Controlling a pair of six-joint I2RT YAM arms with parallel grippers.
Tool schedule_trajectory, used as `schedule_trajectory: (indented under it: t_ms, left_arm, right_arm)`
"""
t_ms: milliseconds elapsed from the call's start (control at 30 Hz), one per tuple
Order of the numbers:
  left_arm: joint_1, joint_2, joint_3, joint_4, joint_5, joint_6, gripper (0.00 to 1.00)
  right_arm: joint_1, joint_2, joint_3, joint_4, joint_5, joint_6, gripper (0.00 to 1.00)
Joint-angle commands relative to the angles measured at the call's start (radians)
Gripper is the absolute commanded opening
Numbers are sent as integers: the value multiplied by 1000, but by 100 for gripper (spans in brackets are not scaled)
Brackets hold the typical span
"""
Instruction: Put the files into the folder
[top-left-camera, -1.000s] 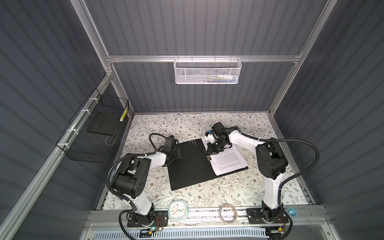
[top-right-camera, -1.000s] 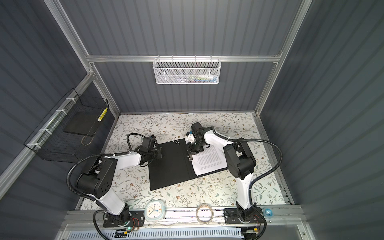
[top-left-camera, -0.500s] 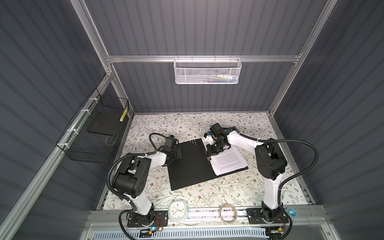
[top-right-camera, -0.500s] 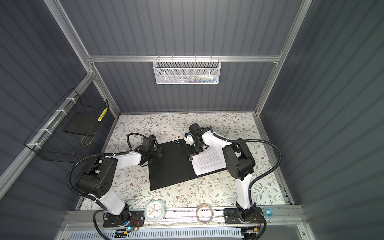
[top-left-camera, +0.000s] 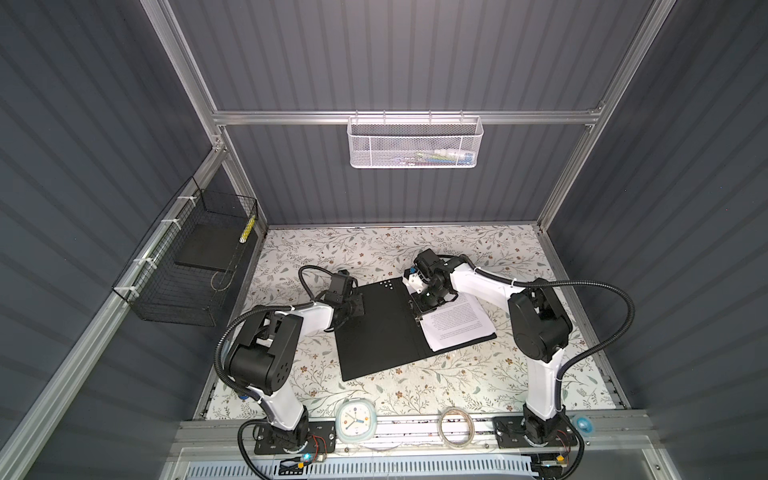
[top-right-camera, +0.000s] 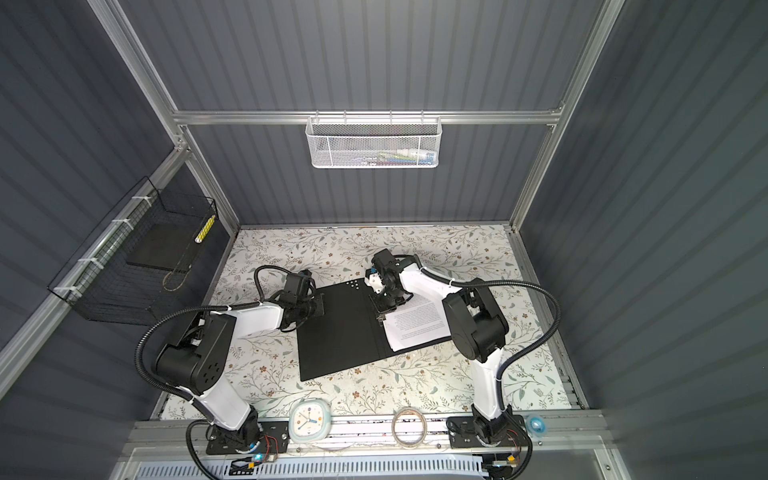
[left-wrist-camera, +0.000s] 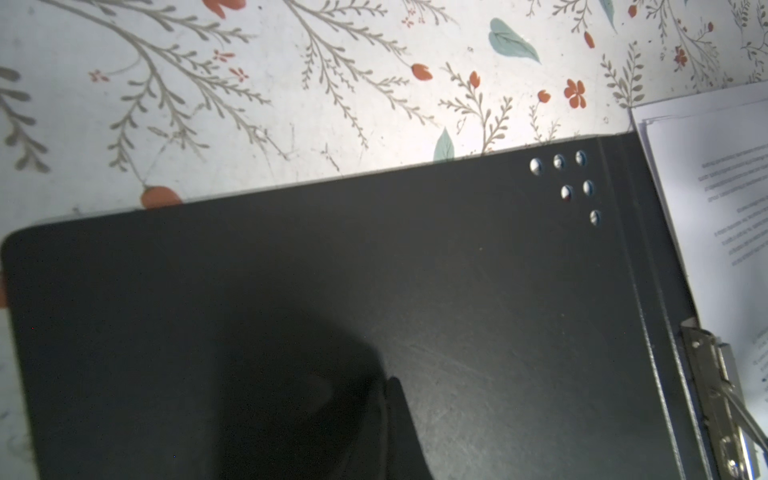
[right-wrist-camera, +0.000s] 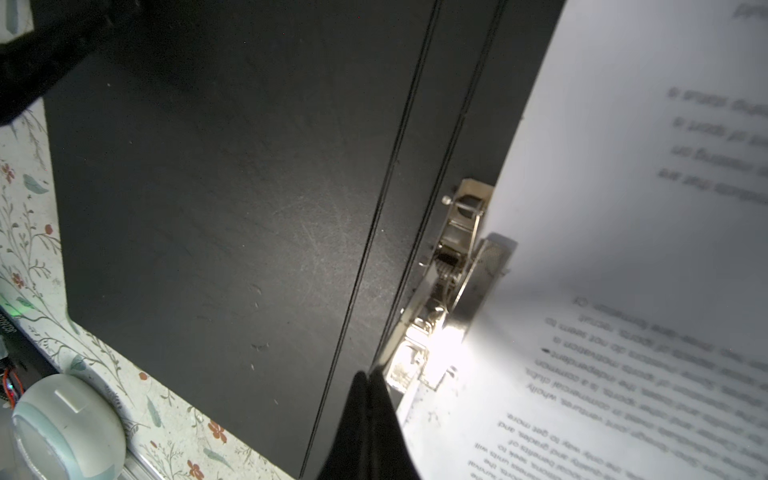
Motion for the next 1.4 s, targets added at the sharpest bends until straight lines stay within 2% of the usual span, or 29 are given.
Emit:
schedule_trajectory:
  t_ms: [0, 600, 1367]
  left_arm:
    - [7, 66, -34, -167, -25, -3, 0]
    - [7, 72, -28, -172, -24, -1, 0]
    - [7, 73, -24, -175, -19, 2, 0]
  right_arm:
    - [13, -4, -46, -108, 68, -20, 0]
    - [37, 4, -100, -105, 204, -27, 0]
    - [123, 84, 16, -231, 456, -43, 0]
